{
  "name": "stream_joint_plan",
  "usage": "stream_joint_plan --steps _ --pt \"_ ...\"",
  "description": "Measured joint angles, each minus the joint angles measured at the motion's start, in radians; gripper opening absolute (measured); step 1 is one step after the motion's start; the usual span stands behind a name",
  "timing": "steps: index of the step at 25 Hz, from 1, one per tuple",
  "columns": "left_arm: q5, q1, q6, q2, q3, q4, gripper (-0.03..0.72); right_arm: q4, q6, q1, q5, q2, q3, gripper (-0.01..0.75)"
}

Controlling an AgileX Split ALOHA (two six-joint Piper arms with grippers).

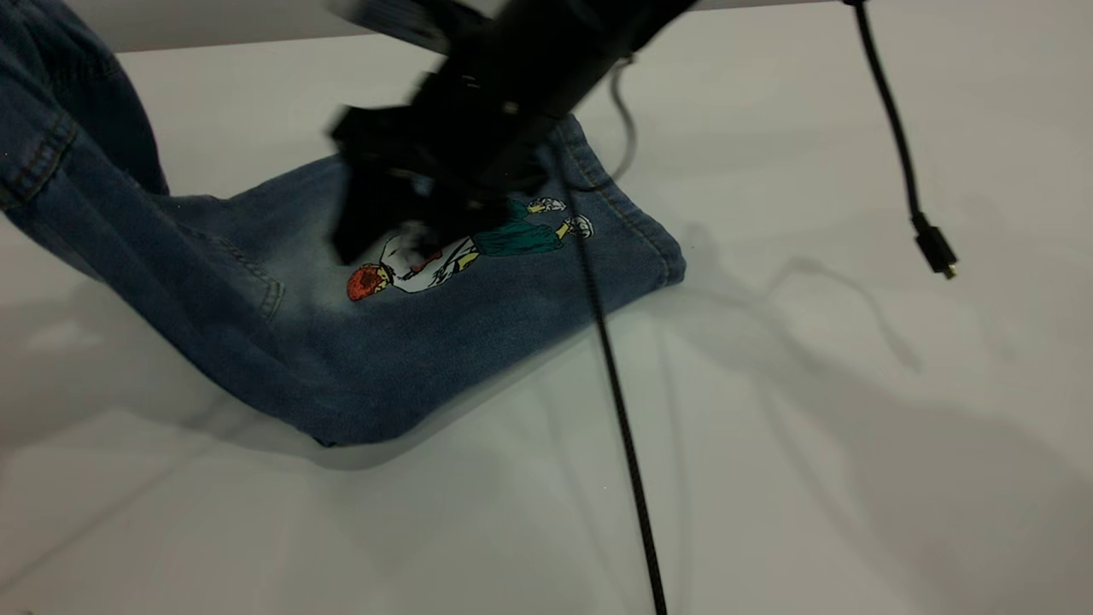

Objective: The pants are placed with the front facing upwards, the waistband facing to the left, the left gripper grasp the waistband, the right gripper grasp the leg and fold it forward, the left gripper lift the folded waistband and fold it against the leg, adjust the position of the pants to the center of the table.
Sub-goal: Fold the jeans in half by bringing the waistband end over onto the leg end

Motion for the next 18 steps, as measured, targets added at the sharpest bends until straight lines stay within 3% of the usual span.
stream_joint_plan --steps 7,15,18 --pt "-0.011 -0.046 0.04 0.001 -0.005 -0.082 0.097 -0.02 0.04 0.013 -0.021 0.072 0.0 0.367" --pt "-0.135 -0.207 0.039 0.004 -0.006 -0.09 0.097 -0.045 0.041 0.029 0.013 0.066 -0.001 0.366" --pt "-0.145 -0.229 0.009 0.004 -0.006 -0.092 0.097 -0.071 0.043 0.002 0.054 0.041 0.002 0.366"
